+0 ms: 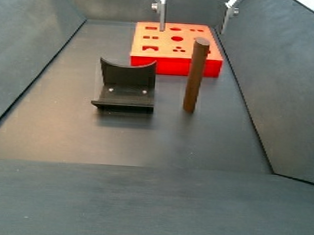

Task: Pick up the oval object. Move up. Move to above the board. Insert the oval object.
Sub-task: Pick up the oval object.

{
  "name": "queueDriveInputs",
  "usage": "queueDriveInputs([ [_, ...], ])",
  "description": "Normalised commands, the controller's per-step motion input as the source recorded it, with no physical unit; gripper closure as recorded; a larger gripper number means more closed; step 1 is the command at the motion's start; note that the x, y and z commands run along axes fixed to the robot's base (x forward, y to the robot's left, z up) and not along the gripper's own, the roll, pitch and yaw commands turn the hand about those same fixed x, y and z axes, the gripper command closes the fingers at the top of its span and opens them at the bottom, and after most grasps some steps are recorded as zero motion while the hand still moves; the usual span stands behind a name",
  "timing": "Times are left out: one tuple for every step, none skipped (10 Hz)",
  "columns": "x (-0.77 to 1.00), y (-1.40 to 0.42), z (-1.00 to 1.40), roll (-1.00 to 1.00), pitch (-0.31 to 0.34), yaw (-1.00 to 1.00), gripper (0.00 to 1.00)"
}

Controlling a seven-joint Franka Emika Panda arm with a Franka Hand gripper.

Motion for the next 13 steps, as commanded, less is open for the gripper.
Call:
queueDriveInputs([
  [-0.19,-0.19,-0.71,0.25,0.054,0.11,0.00],
  [-0.27,-0.34,-0.84,0.22,0.003,0.36,0.00],
  [-0.56,-0.18,-1.00,0.16,-0.020,0.64,0.00],
  [-0.54,-0.03,-1.00,0.12,-0.057,0.74,0.00],
  [-0.55,0.00,-0.96,0.04,-0.063,0.72,0.00],
  [-0.42,0.00,-0.67,0.02,-0.131,0.45,0.00],
  [-0.05,0.00,0.00,0.00,-0.034,0.00,0.00],
  [0.00,0.00,0.00,0.00,0.000,0.00,1.00],
  [0.00,0.00,0.00,0.00,0.000,0.00,1.00],
  [0.00,0.00,0.00,0.00,0.000,0.00,1.00],
  [0.00,0.00,0.00,0.00,0.000,0.00,1.00],
  [0.00,0.00,0.00,0.00,0.000,0.00,1.00],
  [0.00,0.00,0.00,0.00,0.000,0.00,1.00],
])
